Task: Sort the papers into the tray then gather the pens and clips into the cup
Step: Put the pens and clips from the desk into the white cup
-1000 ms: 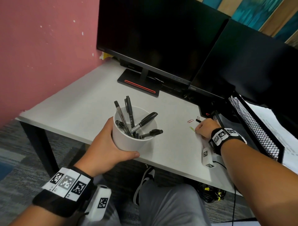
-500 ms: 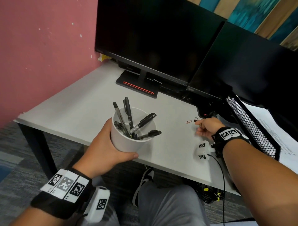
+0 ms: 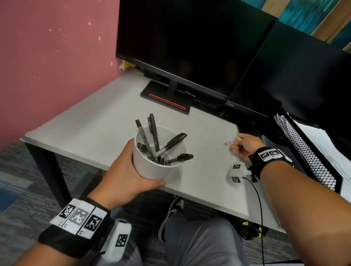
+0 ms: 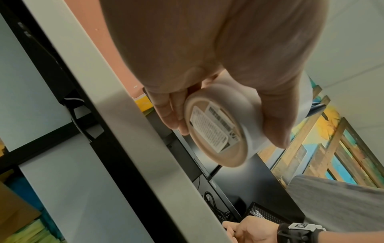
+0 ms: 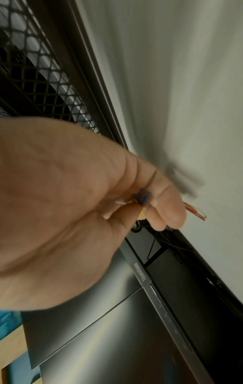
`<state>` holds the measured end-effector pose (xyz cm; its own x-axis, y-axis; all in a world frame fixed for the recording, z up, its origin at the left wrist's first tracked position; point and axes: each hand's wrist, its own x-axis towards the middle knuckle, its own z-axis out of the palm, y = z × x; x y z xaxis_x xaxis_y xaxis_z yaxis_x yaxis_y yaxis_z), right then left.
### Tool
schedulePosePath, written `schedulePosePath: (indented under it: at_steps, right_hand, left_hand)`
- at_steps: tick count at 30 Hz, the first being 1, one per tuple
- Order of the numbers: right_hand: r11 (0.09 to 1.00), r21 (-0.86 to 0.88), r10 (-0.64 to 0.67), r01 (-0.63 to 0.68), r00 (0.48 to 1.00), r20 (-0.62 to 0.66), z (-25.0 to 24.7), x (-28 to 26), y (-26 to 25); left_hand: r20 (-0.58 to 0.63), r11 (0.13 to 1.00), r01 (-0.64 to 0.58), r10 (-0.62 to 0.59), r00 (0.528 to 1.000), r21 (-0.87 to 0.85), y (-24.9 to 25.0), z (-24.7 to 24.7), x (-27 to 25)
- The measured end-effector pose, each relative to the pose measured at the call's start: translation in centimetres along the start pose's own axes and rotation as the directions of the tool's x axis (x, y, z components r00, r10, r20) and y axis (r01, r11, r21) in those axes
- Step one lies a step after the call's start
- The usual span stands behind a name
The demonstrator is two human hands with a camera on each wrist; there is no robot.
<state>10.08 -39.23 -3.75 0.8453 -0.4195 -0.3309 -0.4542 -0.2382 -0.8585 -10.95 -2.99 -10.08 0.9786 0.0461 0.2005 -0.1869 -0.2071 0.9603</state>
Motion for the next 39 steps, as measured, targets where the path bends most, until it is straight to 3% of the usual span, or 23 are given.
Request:
schedulePosePath:
  at_steps: [3, 5, 8, 12, 14, 19, 25, 26, 29, 31, 32, 34, 36, 39]
  right_hand:
    - [0.983, -0.185, 0.002, 0.002, 1.000, 0.017, 0.4, 0.1, -0.2]
    - [0.913, -0.405, -0.022, 0.049, 0.997, 0.071, 0.7, 0.6, -0.2]
    - [0.719, -0.670, -0.172, 0.184, 0.981, 0.085, 1.5, 0.1, 0.2]
    - [0.325, -0.904, -0.261, 0.276, 0.945, 0.195, 2.2, 0.1, 0.3]
    - [0.239, -0.938, -0.274, 0.251, 0.944, 0.183, 2.4, 0.5, 0.0]
    - [0.302, -0.911, -0.171, 0.282, 0.956, 0.239, 1.9, -1.1, -0.1]
    - [0.266, -0.888, -0.147, 0.376, 0.926, 0.348, 2.1, -4.3, -0.7]
    - [0.290, -0.859, -0.173, 0.422, 0.906, 0.387, 2.2, -4.9, -1.3]
    - [0.500, -0.634, -0.318, 0.589, 0.806, 0.499, 2.8, -8.6, -4.6]
    - [0.534, -0.481, -0.441, 0.695, 0.715, 0.543, 3.5, -12.4, -7.3]
    - [0.480, -0.440, -0.496, 0.759, 0.648, 0.578, 3.9, -14.5, -8.6]
    - [0.265, -0.424, -0.548, 0.866, 0.497, 0.673, 4.8, -18.6, -10.5]
    - [0.090, -0.413, -0.516, 0.906, 0.397, 0.759, 5.6, -22.2, -11.1]
    - [0.047, -0.321, -0.434, 0.946, 0.309, 0.846, 6.4, -25.6, -10.5]
  left_hand:
    - [-0.009, 1.000, 0.004, -0.004, 1.000, -0.003, -0.1, -0.1, 0.0]
    - [-0.013, 1.000, 0.010, -0.010, 1.000, 0.000, -0.1, 0.0, -0.1]
    - [-0.020, 1.000, 0.021, -0.021, 1.000, 0.001, 0.0, 0.1, -0.2]
    - [-0.019, 1.000, 0.017, -0.017, 1.000, 0.003, -0.1, 0.1, -0.2]
    - [-0.018, 1.000, 0.018, -0.018, 1.000, 0.001, -0.1, 0.0, -0.2]
    - [0.001, 1.000, 0.008, -0.008, 1.000, -0.001, 0.2, 0.0, -0.2]
    - [0.005, 1.000, 0.000, 0.000, 1.000, -0.010, 0.4, 0.4, -0.4]
    - [0.005, 1.000, -0.002, 0.002, 1.000, -0.012, 0.5, 0.5, -0.4]
    - [0.012, 1.000, -0.005, 0.005, 1.000, -0.016, 0.8, 0.6, -0.5]
    - [0.016, 1.000, -0.004, 0.004, 1.000, -0.012, 0.9, 0.6, -0.5]
    - [0.019, 1.000, -0.003, 0.003, 1.000, -0.011, 0.9, 0.6, -0.5]
    - [0.022, 1.000, -0.005, 0.005, 1.000, -0.009, 1.0, 0.7, -0.5]
    - [0.020, 1.000, -0.010, 0.010, 1.000, -0.009, 1.0, 0.9, -0.5]
    - [0.026, 1.000, -0.012, 0.012, 1.000, -0.016, 1.2, 1.1, -0.5]
